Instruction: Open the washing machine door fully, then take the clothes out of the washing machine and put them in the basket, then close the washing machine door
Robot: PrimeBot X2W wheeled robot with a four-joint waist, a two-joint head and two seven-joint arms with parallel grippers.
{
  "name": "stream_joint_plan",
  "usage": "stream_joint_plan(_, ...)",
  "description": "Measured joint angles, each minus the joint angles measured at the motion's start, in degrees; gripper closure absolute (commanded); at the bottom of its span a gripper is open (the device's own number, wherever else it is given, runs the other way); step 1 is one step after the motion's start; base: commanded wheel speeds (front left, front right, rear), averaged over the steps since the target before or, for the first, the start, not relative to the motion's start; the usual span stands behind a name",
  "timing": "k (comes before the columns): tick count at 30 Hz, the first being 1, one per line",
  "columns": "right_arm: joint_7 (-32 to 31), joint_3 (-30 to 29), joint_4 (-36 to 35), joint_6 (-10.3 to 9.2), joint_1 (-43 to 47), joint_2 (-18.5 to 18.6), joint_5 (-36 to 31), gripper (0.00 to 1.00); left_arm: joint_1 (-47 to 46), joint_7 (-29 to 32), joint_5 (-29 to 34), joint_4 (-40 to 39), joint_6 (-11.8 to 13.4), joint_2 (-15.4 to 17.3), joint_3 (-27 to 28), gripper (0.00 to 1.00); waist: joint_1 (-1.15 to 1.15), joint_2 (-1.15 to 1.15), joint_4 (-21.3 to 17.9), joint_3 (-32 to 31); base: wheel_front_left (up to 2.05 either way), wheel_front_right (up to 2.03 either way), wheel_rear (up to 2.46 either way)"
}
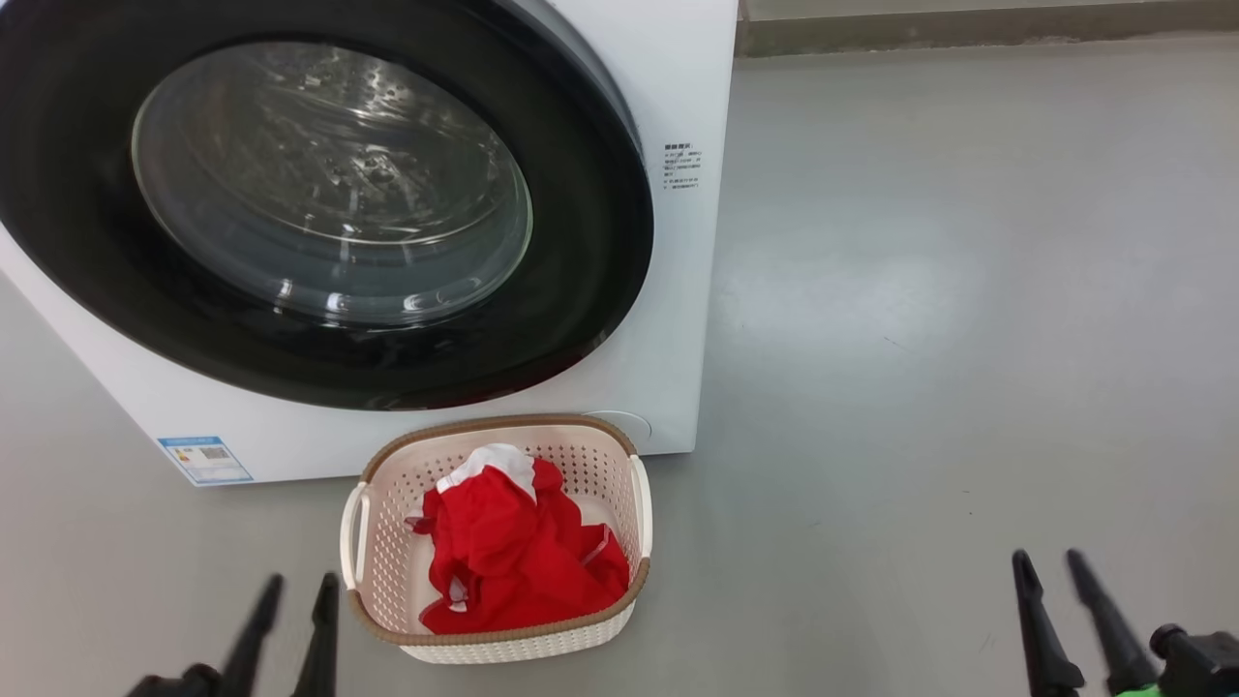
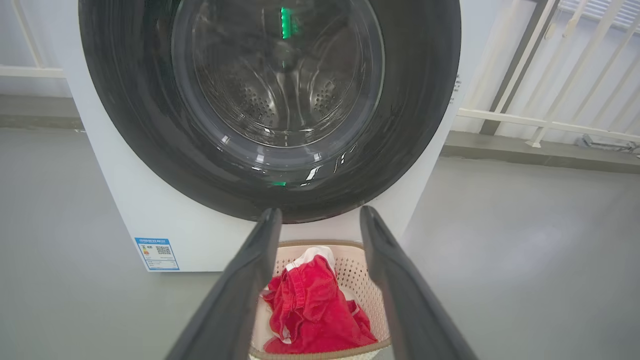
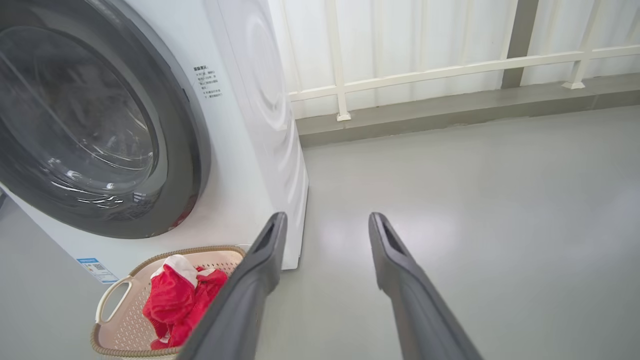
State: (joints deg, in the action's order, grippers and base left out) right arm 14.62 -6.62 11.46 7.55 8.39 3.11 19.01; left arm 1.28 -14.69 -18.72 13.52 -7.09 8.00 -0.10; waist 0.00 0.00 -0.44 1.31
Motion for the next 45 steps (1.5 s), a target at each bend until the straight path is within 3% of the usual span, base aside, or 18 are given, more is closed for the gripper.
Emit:
stream_joint_plan(7, -0.09, 0.16, 4.88, 0.00, 0.02, -1.80, 0.22, 1.00, 1.47, 0.38, -0.21, 4.44, 0.00, -2.38, -0.57, 1.00, 0.00, 0.00, -0.01, -0.01, 0.00, 0.00, 0.00)
stream_joint_plan(45, -6.49, -0.02, 4.87, 0.00, -2.23, -1.78, 21.67, 1.00, 0.71, 6.59, -22.25, 4.22, 0.00, -3.41, 0.54, 1.00, 0.01, 0.00, 0.13, -0.39, 0.00, 0.00, 0.00)
